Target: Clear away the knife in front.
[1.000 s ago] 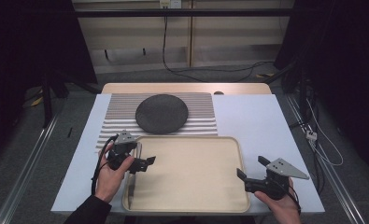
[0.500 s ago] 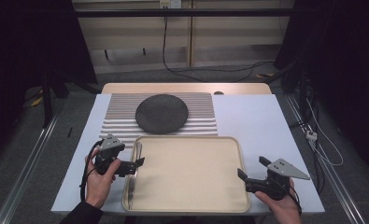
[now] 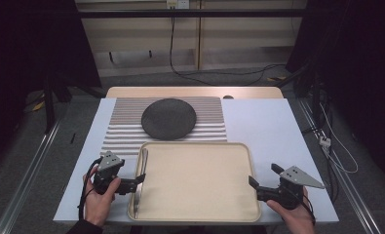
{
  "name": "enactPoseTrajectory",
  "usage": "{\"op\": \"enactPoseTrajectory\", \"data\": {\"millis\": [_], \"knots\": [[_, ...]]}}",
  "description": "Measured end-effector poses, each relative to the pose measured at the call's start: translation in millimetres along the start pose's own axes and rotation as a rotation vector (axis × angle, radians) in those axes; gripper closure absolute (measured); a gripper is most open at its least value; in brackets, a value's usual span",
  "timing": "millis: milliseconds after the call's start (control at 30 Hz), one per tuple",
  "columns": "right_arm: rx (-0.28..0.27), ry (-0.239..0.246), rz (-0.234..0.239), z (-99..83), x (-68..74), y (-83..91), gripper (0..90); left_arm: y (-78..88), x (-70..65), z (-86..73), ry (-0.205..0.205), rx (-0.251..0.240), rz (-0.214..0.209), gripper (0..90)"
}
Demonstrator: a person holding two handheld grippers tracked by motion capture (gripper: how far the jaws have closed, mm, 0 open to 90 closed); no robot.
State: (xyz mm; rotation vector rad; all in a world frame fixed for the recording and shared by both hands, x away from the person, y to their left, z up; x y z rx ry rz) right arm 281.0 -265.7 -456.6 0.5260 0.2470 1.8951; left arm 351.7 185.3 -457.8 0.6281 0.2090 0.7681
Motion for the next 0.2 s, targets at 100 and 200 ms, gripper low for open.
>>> {"op": "enactPoseTrajectory", "data": {"millis": [100,200], "knots": [[0.000,-0.010,-0.010,0.1,-2.7,0.5,7.3,1.2,-2.2,-0.1,-0.009,-0.013,0.009,6.3],[-0.001,-0.012,-0.012,0.1,-3.5,0.9,7.3,1.1,-2.7,-1.1,-0.004,-0.004,0.003,6.2]]}}
Point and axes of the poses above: each handheld gripper's, and its own axes: y roughly backward along the jaws, z roughly out of its top, x roughly to its left, the point moved 4 cm from there along -y, roughly forward along the jaws, and after that the axes turned 10 degrees about -y, right-handed, at the moved point
